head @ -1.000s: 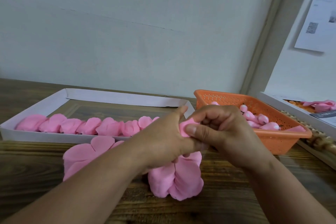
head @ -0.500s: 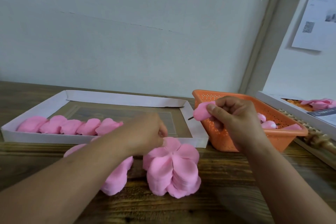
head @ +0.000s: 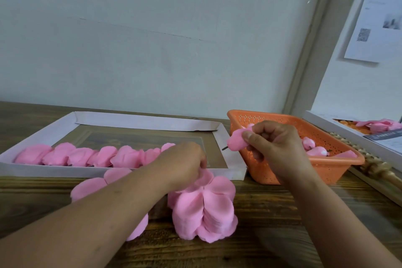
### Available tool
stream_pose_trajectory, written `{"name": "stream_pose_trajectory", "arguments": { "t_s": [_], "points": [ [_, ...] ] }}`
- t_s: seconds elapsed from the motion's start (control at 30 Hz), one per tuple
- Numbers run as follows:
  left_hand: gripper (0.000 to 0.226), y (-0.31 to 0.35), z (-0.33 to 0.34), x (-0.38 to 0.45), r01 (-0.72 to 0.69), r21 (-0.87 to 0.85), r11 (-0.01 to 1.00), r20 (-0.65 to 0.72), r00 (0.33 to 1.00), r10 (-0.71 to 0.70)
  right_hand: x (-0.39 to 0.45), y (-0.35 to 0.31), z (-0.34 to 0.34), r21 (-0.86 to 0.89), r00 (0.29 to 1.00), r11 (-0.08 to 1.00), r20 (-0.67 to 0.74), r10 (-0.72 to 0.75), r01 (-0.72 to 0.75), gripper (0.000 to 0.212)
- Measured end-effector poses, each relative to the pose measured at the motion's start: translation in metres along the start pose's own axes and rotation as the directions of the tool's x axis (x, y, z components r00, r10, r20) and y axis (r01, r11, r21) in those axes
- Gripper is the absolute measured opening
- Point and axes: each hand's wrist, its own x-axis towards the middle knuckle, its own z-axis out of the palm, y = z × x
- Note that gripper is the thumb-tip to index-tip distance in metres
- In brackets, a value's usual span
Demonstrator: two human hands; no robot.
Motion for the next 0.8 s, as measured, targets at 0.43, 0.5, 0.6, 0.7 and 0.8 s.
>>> {"name": "stream_pose_trajectory", "arguments": {
  "t_s": [0.43,0.5,0.6,0.7,0.8],
  "points": [
    [0.015,0.007,0.001,-0.003,-0.015,0.044,0.999,-0.029,0.999,0.016,-0.001,0.000,0.002,0.002,1.000,1.000,0.008,0.005,-0.005,0.011],
    [0.013,0.008,0.002,-0.002,-0.004,0.043,0.999,-0.018,1.000,0.005,-0.001,0.001,0.002,-0.005,1.000,1.000,0.007,0.006,-0.006,0.011],
    [0.008,0.010,0.001,0.000,0.015,0.072,0.997,0.024,1.000,-0.017,-0.001,0.001,0.002,-0.021,1.000,1.000,-0.001,0.007,-0.007,0.011],
    [0.025,0.013,0.001,-0.001,0.037,0.072,0.997,0.039,0.998,-0.040,0.000,0.001,0.002,-0.033,1.000,0.999,-0.003,0.005,-0.005,0.011],
    [0.030,0.017,0.000,-0.002,0.060,0.097,0.994,0.007,0.998,-0.061,-0.001,0.002,0.002,-0.026,1.000,1.000,-0.004,0.006,-0.006,0.012]
  ]
}}
